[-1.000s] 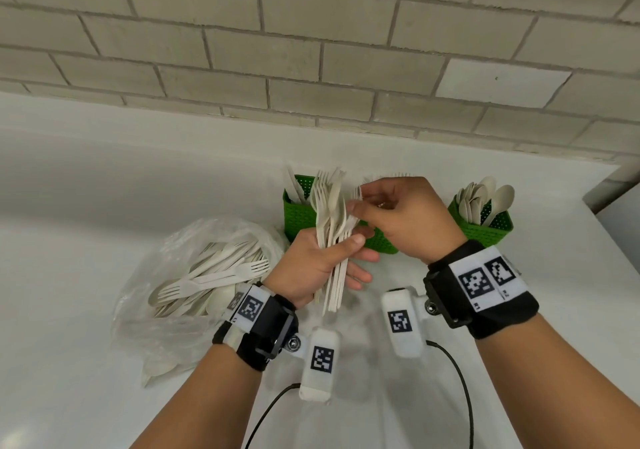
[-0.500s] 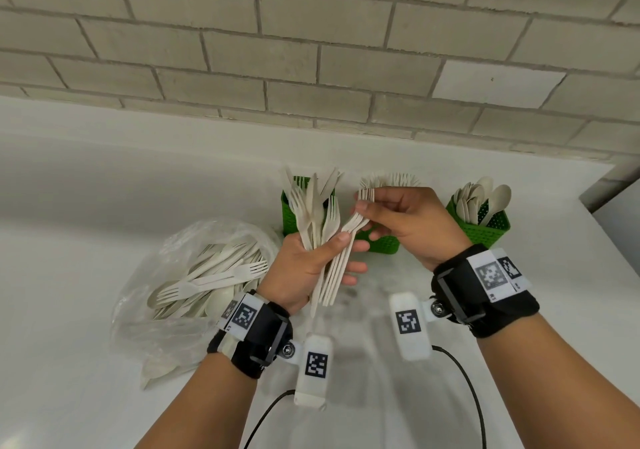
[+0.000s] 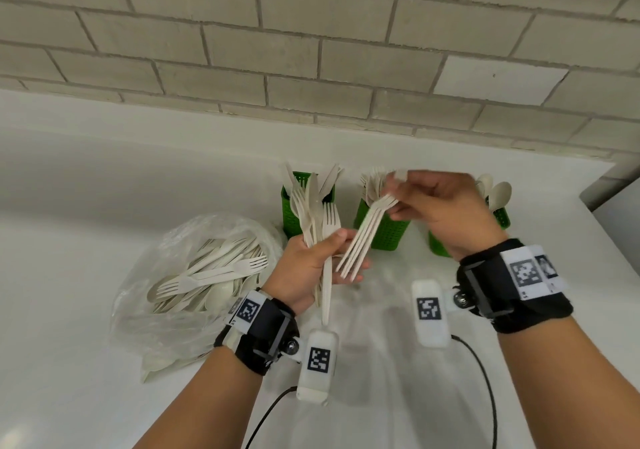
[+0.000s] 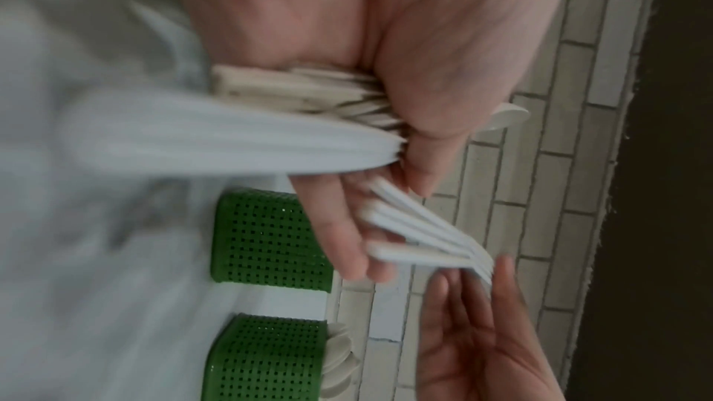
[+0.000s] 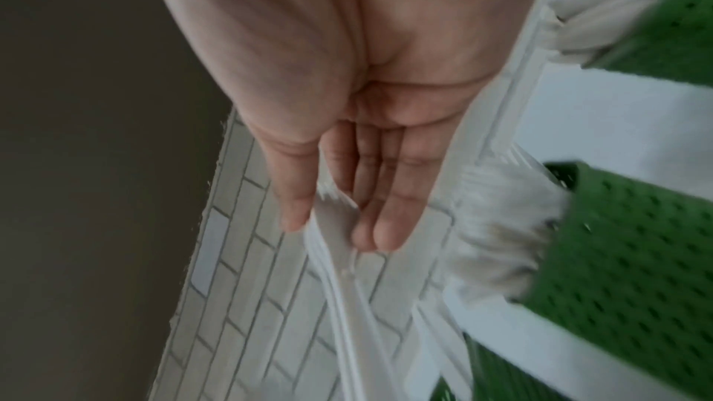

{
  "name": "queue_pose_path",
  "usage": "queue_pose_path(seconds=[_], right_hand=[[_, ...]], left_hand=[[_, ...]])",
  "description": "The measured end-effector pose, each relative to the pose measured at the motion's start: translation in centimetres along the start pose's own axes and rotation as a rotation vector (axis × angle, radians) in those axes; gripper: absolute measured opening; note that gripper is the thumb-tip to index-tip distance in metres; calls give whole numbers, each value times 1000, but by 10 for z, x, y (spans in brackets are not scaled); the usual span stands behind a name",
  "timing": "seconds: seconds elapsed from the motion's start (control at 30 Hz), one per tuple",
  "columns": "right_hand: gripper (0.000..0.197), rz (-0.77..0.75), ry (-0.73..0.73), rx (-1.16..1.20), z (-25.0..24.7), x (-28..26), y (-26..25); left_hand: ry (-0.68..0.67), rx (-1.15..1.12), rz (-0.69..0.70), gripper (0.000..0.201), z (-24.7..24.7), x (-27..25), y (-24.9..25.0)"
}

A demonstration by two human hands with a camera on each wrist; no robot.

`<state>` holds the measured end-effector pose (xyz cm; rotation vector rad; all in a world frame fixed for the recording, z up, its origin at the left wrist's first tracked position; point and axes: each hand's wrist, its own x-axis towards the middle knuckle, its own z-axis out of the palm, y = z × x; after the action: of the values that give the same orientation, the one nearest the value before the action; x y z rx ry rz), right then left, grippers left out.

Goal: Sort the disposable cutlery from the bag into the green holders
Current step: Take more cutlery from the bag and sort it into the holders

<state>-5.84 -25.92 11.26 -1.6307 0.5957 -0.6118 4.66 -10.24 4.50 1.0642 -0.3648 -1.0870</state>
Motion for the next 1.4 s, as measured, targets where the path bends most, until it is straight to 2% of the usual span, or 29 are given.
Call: queue_pose_path(seconds=[0.17, 0.27, 0.33, 0.4, 0.47, 0.6, 0.73, 0.8, 0.87, 0.93, 1.0, 1.07, 1.1, 1.17, 1.27, 1.33, 1.4], right_hand=[[18, -199, 313, -79, -31, 7, -25], [14, -289, 371, -262, -37, 11, -29], [9, -293, 387, -393, -37, 17, -22], [23, -254, 408, -468, -34, 24, -13], [34, -227, 396, -508, -29, 31, -3], [28, -211, 325, -579, -20, 36, 8], [12, -208, 201, -714, -18, 39, 13], [14, -231, 218, -730, -19, 39, 14], [16, -190, 190, -767, -19, 40, 17], [23, -94, 117, -875, -21, 40, 24], [49, -16, 77, -902, -22, 40, 30], [77, -80, 98, -862, -21, 37, 31], [82, -175, 120, -848, -20, 36, 31], [77, -370, 113, -856, -16, 33, 30], [62, -530, 1, -956, -10, 30, 41], [52, -545, -29, -965, -11, 32, 58], [47, -470, -38, -941, -13, 32, 70]], left_hand=[[53, -39, -18, 24, -9, 2, 0], [35, -51, -22, 24, -6, 2, 2], [16, -66, -25, 24, -3, 3, 5], [-4, -78, -31, 24, 1, 5, 7], [-24, -78, -39, 24, 5, 5, 9], [-51, -75, -41, 25, 8, 7, 11], [-54, -76, -39, 25, 9, 7, 11], [-53, -77, -38, 25, 8, 7, 12], [-48, -82, -34, 25, 6, 7, 11], [-47, -87, -33, 25, 5, 7, 12], [-48, -87, -32, 24, 5, 7, 13], [-46, -86, -26, 24, 4, 7, 13], [-45, -87, -24, 24, 4, 7, 14], [-43, -90, -23, 24, 3, 8, 13], [-36, -83, -23, 24, 3, 8, 12], [-17, -73, -21, 24, 1, 9, 11], [12, -74, -22, 23, -1, 10, 10]])
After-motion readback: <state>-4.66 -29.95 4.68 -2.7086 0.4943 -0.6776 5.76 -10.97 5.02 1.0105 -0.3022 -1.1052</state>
